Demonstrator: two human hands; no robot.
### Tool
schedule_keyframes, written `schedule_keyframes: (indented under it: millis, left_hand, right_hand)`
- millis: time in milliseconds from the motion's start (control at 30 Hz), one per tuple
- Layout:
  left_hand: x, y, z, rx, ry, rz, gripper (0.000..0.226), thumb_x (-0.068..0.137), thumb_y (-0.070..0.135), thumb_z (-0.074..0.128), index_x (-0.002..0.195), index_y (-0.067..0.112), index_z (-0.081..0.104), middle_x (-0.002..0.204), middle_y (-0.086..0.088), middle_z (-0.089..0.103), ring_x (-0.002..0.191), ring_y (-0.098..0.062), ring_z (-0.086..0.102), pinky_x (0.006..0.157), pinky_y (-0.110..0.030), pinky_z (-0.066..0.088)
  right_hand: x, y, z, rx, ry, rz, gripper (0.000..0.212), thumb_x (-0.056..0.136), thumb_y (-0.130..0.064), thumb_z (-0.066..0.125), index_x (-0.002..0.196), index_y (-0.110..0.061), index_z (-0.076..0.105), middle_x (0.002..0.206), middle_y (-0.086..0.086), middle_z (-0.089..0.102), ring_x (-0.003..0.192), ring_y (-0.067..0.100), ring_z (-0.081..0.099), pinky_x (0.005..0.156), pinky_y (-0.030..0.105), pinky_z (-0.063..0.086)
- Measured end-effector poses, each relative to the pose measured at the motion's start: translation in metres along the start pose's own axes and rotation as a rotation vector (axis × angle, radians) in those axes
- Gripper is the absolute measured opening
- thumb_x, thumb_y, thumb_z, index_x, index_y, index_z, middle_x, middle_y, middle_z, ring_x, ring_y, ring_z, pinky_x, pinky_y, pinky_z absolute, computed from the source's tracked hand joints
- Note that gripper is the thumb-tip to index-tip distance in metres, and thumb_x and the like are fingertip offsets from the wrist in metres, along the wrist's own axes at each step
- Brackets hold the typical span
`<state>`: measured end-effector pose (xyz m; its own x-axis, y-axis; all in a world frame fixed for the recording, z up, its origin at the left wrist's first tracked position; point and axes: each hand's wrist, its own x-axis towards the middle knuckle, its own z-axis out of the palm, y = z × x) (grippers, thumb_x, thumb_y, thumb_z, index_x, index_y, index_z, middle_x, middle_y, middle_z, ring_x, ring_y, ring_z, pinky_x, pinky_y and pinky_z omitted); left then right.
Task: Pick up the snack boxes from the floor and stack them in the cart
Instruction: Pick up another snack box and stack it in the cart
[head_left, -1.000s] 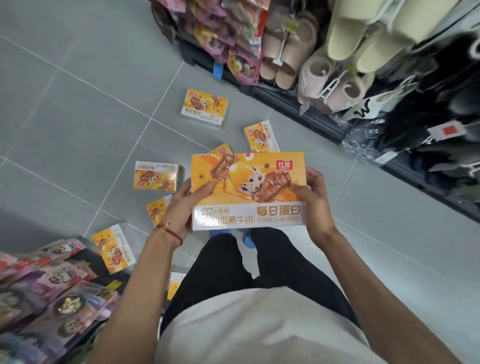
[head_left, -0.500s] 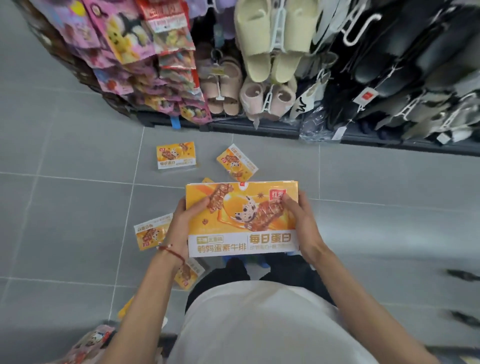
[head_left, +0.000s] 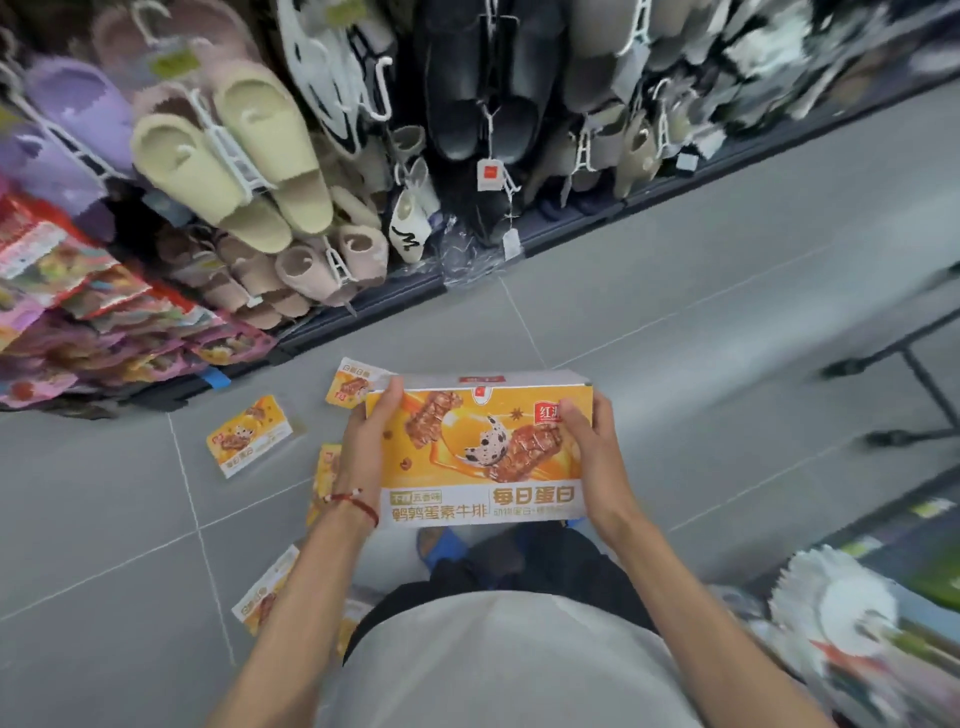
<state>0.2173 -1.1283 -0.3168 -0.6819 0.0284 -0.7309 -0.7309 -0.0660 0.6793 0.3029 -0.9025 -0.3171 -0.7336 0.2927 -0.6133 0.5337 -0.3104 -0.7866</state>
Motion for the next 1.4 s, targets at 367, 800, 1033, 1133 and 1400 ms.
schedule_keyframes:
  millis: [367, 800, 1033, 1133, 1400]
  left_hand:
    - [0.025, 0.023, 0.241, 0.233, -0.189, 0.060, 0.084, 0.072, 0.058, 0.075, 0.136, 0.009, 0.055, 0.110, -0.020, 0.076, 0.094, -0.040, 0.075, 0.077, -0.050, 0.062]
    - [0.100, 0.072, 0.507, 0.471, -0.529, 0.084, 0.043, 0.094, 0.034, 0.064, 0.130, 0.013, 0.055, 0.108, -0.017, 0.076, 0.095, -0.038, 0.075, 0.080, -0.053, 0.062]
    - [0.147, 0.121, 0.647, 0.621, -0.764, 0.094, 0.060, 0.084, 0.040, 0.066, 0.138, 0.020, 0.053, 0.112, -0.013, 0.076, 0.099, -0.037, 0.074, 0.087, -0.055, 0.059]
    - [0.157, 0.134, 0.706, 0.714, -0.858, 0.096, 0.046, 0.091, 0.037, 0.064, 0.133, 0.020, 0.056, 0.112, -0.015, 0.075, 0.100, -0.040, 0.073, 0.089, -0.062, 0.057]
    - [0.152, 0.130, 0.840, 0.863, -0.976, 0.068, 0.045, 0.083, 0.042, 0.065, 0.122, 0.019, 0.060, 0.113, -0.020, 0.073, 0.100, -0.045, 0.071, 0.091, -0.067, 0.054]
  right_hand:
    - [0.049, -0.065, -0.182, 0.261, 0.326, -0.044, 0.050, 0.097, -0.059, 0.058, 0.133, -0.029, 0.040, 0.114, 0.004, 0.074, 0.093, 0.022, 0.079, 0.097, 0.055, 0.059]
    - [0.133, -0.141, -0.339, 0.553, 0.697, -0.094, 0.038, 0.104, -0.037, 0.058, 0.136, -0.023, 0.042, 0.120, 0.019, 0.072, 0.095, 0.027, 0.078, 0.077, 0.034, 0.063]
    - [0.180, -0.203, -0.392, 0.723, 0.882, -0.137, 0.036, 0.107, -0.034, 0.054, 0.141, -0.027, 0.046, 0.102, 0.002, 0.080, 0.093, 0.022, 0.079, 0.092, 0.049, 0.062]
    - [0.195, -0.222, -0.416, 0.798, 0.963, -0.143, 0.040, 0.106, -0.033, 0.054, 0.144, -0.026, 0.046, 0.106, 0.006, 0.080, 0.098, 0.026, 0.079, 0.096, 0.054, 0.060]
    - [0.226, -0.246, -0.501, 0.930, 1.118, -0.219, 0.051, 0.095, -0.038, 0.061, 0.142, -0.021, 0.053, 0.113, 0.013, 0.078, 0.105, 0.035, 0.076, 0.092, 0.052, 0.061]
